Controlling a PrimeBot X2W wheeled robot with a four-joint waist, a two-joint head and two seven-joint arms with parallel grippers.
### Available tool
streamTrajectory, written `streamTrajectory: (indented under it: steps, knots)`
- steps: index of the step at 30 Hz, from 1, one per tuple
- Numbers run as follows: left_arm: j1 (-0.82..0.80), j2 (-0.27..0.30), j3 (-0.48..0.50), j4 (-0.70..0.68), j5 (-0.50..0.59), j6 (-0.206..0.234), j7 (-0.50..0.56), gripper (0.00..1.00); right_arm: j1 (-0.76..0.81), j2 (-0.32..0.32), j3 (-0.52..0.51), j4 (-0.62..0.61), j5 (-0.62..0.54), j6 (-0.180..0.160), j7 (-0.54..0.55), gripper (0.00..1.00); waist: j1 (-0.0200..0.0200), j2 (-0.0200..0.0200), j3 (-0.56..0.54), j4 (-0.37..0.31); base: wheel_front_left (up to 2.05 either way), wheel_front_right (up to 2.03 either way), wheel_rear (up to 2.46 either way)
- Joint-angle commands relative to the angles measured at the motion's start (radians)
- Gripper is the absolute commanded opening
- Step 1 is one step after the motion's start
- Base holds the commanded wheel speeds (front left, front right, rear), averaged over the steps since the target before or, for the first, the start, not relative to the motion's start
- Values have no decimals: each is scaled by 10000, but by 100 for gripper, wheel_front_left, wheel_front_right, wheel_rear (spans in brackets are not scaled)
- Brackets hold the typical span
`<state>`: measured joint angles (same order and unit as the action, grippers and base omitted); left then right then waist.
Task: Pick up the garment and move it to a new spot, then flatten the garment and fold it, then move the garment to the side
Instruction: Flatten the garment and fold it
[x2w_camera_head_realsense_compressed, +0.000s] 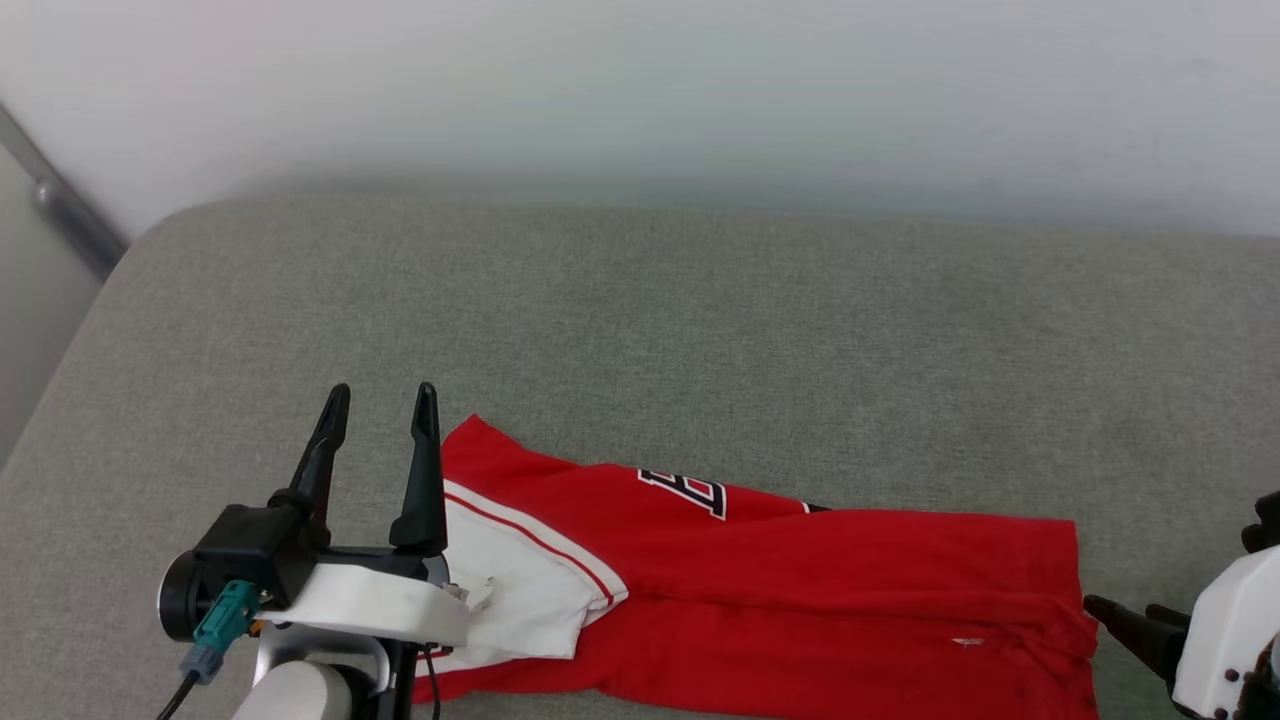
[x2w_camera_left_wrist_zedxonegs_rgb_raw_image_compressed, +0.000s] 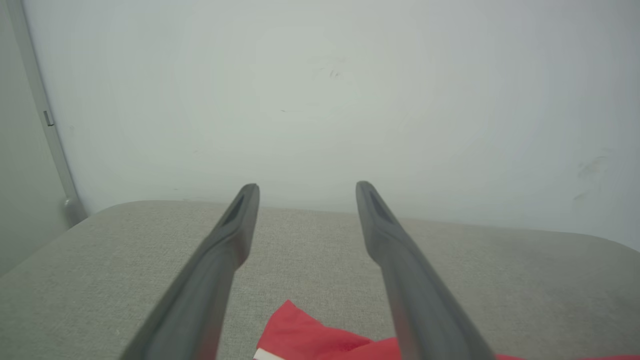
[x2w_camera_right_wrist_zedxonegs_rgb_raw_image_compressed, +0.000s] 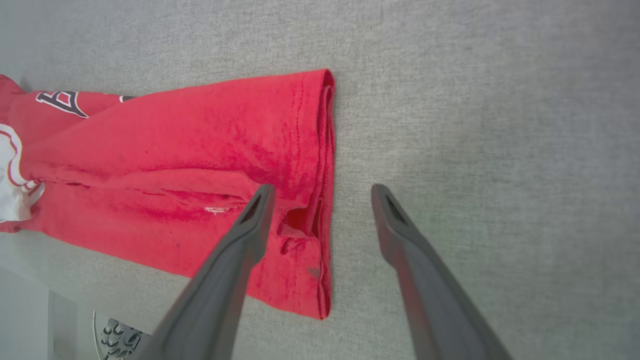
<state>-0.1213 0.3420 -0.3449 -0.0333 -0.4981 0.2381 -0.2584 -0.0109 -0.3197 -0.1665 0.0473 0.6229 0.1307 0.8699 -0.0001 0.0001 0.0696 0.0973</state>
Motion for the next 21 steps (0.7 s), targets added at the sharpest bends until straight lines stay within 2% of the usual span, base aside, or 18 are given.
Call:
streamTrajectory:
  steps: [1,8,14,15,16,17,21]
  knots:
    - [-154,-96,0,-208,139,4,-53,100,-313,184,-40,99,-119,-1,326,100,1,-1,558,385,0,0,0]
    - [-489,-279,-46,-452,462,-82,-74,100,-654,608,131,685,-226,0,1031,100,1,-1,1174,693,0,0,0]
    - [-628,-508,-45,-227,508,-202,-83,100,-343,1331,110,1512,-313,-1,1609,100,1,-1,1210,844,0,0,0]
    - [-628,-529,-57,-172,525,-234,-84,100,-349,1385,119,1531,-345,0,1618,45,1,-1,1187,852,0,0,0]
    - [-623,-532,-56,-118,541,-255,-83,100,-382,1427,149,1514,-358,0,1597,12,1,-1,1153,854,0,0,0]
    - [-606,-534,-57,-76,550,-259,-76,100,-440,1437,170,1495,-361,0,1569,0,1,-1,1105,846,0,0,0]
    - [-373,-392,-101,136,614,-304,-66,100,-710,1148,248,1201,-439,0,1202,0,1,-1,791,739,0,0,0]
